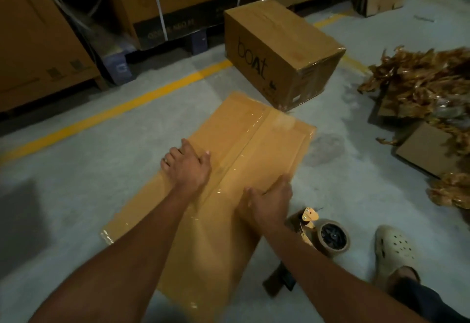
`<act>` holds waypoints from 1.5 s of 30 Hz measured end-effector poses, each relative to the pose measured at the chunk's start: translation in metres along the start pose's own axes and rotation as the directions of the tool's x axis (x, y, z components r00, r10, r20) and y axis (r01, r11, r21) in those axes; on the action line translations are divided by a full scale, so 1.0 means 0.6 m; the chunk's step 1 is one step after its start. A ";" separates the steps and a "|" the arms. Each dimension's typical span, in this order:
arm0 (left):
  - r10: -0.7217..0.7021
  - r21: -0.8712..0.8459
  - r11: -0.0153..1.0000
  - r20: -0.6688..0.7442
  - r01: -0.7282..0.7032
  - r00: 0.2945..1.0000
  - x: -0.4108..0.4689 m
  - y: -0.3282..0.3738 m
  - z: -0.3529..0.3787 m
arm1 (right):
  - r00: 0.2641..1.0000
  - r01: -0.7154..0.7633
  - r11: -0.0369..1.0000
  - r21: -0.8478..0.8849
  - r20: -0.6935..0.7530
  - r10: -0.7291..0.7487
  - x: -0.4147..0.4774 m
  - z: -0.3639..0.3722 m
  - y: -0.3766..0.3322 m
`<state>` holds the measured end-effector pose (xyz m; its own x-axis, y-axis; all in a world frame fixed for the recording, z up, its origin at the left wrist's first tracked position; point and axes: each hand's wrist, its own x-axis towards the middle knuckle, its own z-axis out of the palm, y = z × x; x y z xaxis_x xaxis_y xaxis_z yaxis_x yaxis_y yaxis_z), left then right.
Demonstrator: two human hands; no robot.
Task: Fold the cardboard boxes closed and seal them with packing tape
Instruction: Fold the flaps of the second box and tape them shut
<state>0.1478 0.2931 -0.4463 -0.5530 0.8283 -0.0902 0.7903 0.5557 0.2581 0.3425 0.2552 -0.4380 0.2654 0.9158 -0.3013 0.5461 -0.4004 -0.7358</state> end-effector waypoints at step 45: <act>0.539 0.203 0.782 0.255 -0.590 0.803 -0.078 0.027 -0.001 | 0.909 -0.407 0.911 0.061 0.121 0.398 -0.063 -0.078 0.220</act>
<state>0.1866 0.2636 -0.4375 0.0496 0.9827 -0.1783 0.9974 -0.0396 0.0594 0.4417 0.1664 -0.4958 0.3626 0.6769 -0.6406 0.3407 -0.7361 -0.5849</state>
